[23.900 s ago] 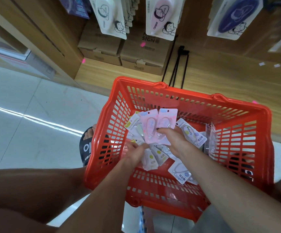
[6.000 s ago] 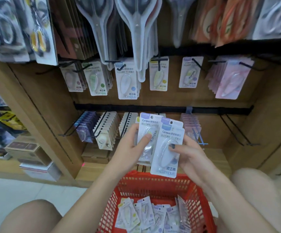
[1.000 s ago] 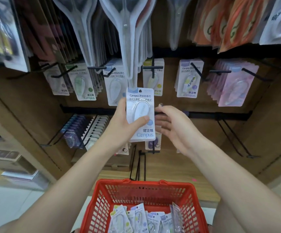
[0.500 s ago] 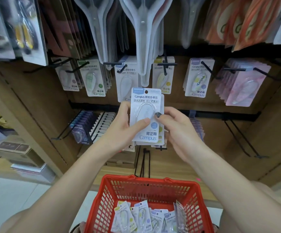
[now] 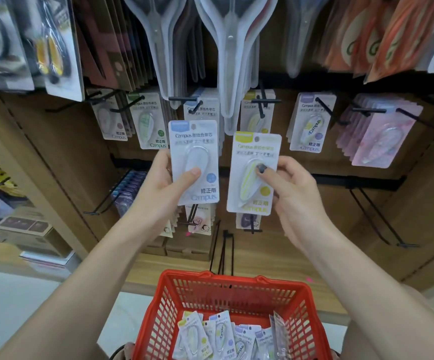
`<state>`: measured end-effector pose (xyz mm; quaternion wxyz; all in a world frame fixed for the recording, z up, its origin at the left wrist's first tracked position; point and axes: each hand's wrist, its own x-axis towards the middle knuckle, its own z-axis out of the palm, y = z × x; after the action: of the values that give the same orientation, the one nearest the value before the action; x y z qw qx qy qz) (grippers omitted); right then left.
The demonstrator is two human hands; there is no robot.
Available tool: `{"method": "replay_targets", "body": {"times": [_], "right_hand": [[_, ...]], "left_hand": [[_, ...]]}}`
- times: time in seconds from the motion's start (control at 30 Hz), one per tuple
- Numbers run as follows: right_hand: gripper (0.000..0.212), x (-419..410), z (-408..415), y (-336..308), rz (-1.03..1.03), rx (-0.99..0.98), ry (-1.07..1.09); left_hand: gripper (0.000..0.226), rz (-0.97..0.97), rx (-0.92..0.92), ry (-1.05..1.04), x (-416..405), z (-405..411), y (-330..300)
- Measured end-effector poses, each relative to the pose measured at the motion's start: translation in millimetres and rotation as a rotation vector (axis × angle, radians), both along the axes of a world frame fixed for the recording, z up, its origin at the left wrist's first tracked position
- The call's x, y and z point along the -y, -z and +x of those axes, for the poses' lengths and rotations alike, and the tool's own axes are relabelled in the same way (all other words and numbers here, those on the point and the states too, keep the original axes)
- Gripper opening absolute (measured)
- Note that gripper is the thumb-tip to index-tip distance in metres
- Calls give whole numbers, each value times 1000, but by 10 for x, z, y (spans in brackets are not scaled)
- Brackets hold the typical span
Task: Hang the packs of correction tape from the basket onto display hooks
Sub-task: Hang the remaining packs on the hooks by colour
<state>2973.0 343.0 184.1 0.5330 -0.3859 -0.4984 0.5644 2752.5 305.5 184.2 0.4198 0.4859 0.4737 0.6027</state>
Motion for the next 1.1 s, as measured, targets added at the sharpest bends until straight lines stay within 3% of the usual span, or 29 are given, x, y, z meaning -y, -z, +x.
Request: {"method": "replay_targets", "body": {"times": [0.13, 0.33, 0.67, 0.77, 0.87, 1.1], "right_hand": [[13, -49, 22, -139, 127, 39, 92], [11, -96, -12, -271, 200, 95, 145], [10, -73, -60, -307, 223, 158, 209], [22, -83, -81, -335, 241, 147, 226], [36, -126, -81, -367, 191, 136, 206], [15, -406, -141, -313, 67, 196, 227]], "left_hand": [[21, 27, -92, -52, -11, -89, -88], [21, 59, -191, -120, -64, -27, -210], [23, 30, -199, -230, -61, 6, -196], [21, 5, -145, -242, -64, 20, -234], [19, -12, -151, -268, -57, 17, -266], [14, -45, -320, -270, -243, -49, -283]]}}
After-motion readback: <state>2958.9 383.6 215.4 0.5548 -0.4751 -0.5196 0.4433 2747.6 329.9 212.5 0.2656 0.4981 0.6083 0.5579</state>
